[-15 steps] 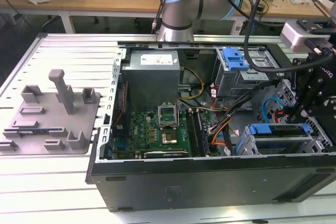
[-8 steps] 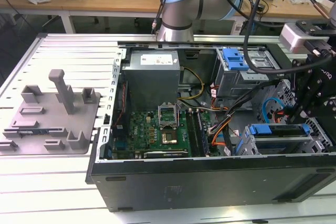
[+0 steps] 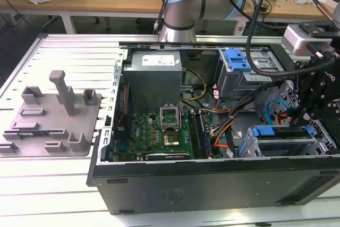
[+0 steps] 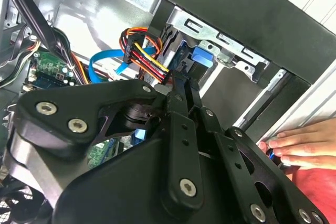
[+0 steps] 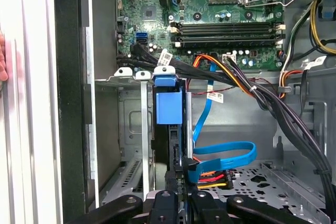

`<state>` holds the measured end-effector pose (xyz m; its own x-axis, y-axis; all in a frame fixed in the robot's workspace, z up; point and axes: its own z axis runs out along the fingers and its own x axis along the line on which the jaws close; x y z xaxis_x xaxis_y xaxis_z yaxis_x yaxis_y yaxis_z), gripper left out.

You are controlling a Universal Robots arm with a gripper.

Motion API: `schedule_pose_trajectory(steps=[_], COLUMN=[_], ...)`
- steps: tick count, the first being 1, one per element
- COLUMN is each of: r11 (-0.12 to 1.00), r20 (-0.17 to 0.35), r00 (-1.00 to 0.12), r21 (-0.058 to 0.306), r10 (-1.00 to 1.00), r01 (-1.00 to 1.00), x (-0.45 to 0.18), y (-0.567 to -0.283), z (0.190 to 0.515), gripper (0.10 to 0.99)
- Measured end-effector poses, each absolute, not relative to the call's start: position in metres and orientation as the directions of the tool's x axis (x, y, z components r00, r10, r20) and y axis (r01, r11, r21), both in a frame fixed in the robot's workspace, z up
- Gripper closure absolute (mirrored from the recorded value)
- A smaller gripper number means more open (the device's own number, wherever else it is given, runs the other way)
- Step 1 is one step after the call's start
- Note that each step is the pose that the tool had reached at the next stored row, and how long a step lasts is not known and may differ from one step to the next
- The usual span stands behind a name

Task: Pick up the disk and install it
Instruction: 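Insert the first disk wire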

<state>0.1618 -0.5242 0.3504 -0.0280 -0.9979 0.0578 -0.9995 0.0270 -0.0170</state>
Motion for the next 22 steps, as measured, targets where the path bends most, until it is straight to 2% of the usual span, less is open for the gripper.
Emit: schedule_pose_trajectory(steps=[22], r11=[0.026], r20=[0.058], r00=[-0.027], r21=[-0.017], r10=[-0.998], r01=[-1.0], x=[0.162], y=[-0.5242], z=[0.343], gripper=[0.918])
